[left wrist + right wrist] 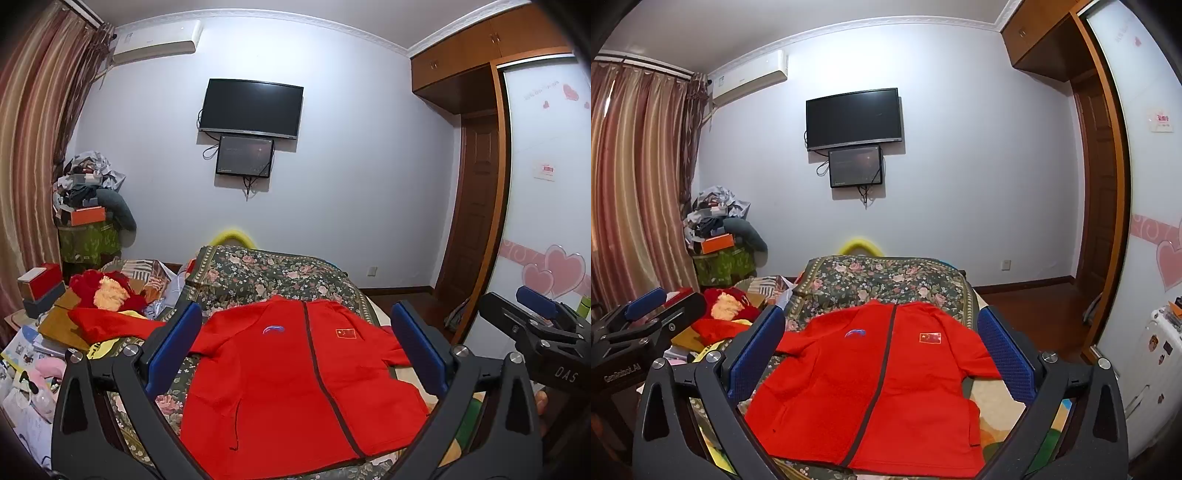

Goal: Fold large clothes

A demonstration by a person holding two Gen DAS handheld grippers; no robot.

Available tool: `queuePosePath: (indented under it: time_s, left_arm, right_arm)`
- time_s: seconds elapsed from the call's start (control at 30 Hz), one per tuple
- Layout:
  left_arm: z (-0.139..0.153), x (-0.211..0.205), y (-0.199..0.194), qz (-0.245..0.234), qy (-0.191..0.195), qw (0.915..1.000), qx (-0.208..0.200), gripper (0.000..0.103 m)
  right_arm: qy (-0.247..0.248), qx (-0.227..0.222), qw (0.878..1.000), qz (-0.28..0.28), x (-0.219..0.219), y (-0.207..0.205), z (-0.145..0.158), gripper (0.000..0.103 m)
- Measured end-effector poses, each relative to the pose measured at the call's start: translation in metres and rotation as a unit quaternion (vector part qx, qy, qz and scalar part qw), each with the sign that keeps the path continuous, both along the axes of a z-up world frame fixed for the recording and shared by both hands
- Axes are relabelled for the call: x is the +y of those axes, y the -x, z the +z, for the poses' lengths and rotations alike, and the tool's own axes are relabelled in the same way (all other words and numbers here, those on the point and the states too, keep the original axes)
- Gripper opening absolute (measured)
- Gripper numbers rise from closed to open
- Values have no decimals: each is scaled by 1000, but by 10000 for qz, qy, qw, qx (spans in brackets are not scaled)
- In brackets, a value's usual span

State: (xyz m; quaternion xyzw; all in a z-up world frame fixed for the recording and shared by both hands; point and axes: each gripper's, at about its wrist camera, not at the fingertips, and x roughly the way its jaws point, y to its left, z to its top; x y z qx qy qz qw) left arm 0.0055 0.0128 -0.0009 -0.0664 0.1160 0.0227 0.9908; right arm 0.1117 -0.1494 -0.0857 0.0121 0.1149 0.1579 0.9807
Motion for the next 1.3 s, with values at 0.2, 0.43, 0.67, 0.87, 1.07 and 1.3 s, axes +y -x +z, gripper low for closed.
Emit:
queuePosePath:
  time_s: [0.2, 0.43, 0.67, 0.87, 1.07, 1.3]
  left_arm:
    - [-1, 0, 0, 4, 19, 10000, -1, 103]
    - [-3, 1, -2, -18, 11, 10000, 47, 103]
    - [-4, 3, -5, -21, 44, 10000, 66, 103]
    - [-6, 4, -5, -29, 47, 10000, 66, 103]
    - [-7, 4, -6, -24, 43, 10000, 67, 103]
    - [-7, 4, -7, -28, 50, 10000, 70, 103]
  right_arm:
    - [-13, 26, 10000, 7, 0, 0, 0, 103]
    - [1, 66, 10000, 4, 1, -2, -2, 103]
    - [8, 79, 10000, 8, 2, -2, -3, 103]
    - [23, 72, 10000, 8, 4, -2, -4, 103]
    - [20, 76, 10000, 11, 4, -2, -3, 103]
    - [19, 77, 10000, 12, 4, -2, -3, 103]
